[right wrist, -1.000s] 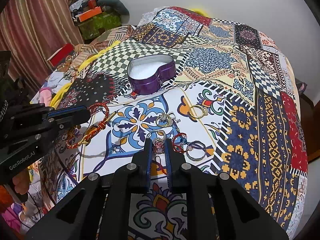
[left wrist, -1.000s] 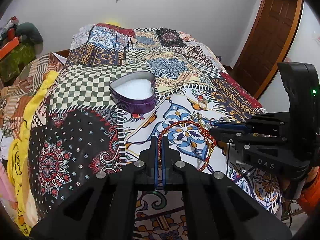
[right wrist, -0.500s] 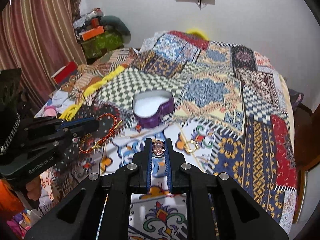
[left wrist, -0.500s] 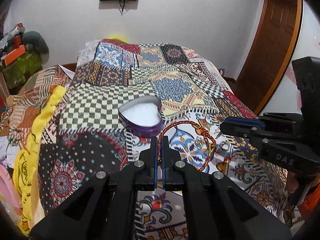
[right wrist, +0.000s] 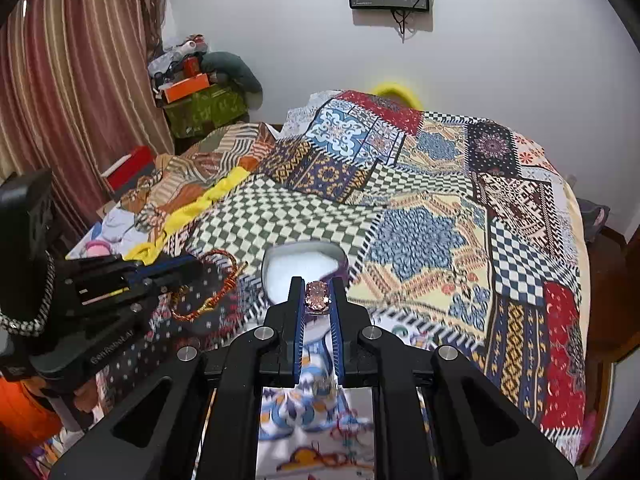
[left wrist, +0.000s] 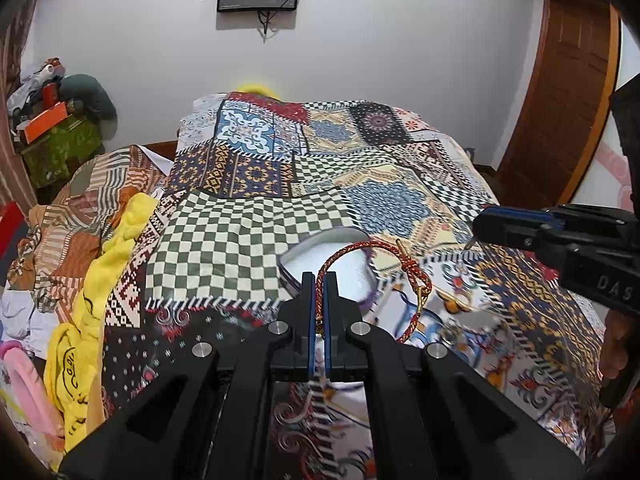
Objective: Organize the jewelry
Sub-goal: 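Carry the bracelet and pendant in both tools over the purple heart box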
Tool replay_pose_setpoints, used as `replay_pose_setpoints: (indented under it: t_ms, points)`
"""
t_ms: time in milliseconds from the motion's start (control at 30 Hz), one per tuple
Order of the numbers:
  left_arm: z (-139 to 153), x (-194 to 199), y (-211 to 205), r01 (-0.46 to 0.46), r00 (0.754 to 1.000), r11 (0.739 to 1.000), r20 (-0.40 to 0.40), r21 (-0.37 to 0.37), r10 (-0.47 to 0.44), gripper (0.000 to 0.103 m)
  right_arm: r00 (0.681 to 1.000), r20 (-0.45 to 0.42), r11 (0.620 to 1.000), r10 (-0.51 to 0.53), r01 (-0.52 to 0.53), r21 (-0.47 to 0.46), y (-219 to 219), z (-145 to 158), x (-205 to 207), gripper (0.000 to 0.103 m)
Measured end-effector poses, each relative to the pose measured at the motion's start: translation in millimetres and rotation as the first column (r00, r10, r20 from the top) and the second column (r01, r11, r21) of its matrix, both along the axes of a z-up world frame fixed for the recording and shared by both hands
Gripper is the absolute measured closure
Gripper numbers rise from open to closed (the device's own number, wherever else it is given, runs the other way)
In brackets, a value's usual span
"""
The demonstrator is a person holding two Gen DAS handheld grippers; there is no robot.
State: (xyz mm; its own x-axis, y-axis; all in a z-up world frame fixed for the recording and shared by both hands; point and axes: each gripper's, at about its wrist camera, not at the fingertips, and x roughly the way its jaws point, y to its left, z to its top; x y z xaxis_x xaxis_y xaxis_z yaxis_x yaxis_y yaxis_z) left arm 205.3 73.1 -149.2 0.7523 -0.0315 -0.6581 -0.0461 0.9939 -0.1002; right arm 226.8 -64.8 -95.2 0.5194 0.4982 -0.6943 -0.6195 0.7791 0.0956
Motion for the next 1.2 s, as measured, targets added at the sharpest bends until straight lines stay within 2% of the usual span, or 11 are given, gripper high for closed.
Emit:
replay_pose_setpoints:
  t_ms: [400,533,867,1200]
  points:
    - [-15,43,11,-0.006,0.999,1.000,-0.033,0.021,0.006,0.102,0.999,-0.023,1.000,0.025,-0.025,0.000,28,-8,31,0.092]
    - [-25,61,14,0.003,0.998,1.000,-0.070,0.027,-0.001,0.102,0.996,-0.081,0.999,0.042,-0.041,0.012,37,-19,44,0.092]
    - [-54,95,17,0.041,0.984,0.999,-0.174,0.036,-0.034,0.102,0.978,-0.201,0.998,0.054,-0.060,-0.026,50,-50,69,0.092]
    - [-63,105,19,0.077,0.975,0.997,-0.208,0.007,-0.074,0.102,0.953,-0.292,0.995,0.077,-0.091,-0.037,59,-68,79,0.092]
